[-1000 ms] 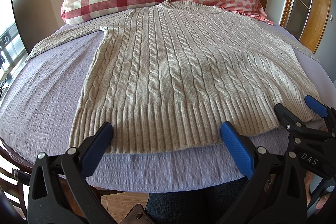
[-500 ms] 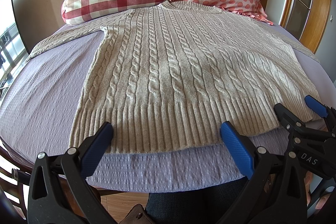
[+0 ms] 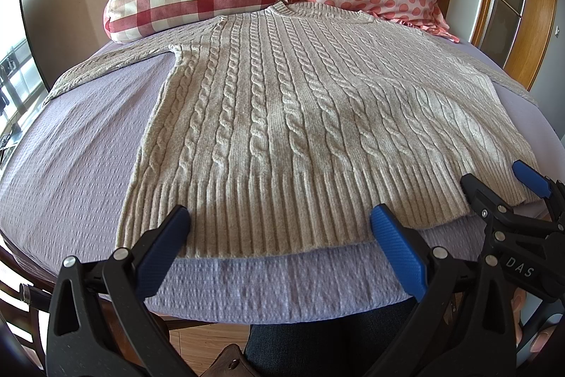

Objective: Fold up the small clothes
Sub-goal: 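Grasp the sweater sleeve with the right gripper and fold it across the body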

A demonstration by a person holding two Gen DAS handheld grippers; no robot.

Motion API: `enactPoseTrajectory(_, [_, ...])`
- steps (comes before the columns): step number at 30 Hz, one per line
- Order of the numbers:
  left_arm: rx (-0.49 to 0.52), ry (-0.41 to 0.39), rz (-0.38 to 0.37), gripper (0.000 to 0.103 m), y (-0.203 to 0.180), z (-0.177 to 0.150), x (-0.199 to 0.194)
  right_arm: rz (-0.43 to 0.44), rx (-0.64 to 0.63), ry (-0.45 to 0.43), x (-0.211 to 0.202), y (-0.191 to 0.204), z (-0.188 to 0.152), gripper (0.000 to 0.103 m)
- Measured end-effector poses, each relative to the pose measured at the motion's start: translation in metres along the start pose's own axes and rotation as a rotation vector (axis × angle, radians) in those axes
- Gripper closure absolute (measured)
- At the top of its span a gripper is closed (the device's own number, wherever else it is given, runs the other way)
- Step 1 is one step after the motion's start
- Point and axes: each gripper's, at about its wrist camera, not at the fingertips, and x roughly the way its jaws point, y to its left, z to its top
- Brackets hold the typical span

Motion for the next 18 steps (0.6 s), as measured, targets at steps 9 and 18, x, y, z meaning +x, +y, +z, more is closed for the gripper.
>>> enactPoseTrajectory(9, [0.016,-0.039,0.008,0.002,0.001,0.002,-0.001,0.140,-0.017,-0.091,-0.003,-0.020,0.000,0.001])
enactPoseTrajectory(18, [0.050,-0.169,-0.021,0.002,0.020,0.038,-0.026,-0.031,0.375,-0.178,-0.014,-0.220,0.097,0.001])
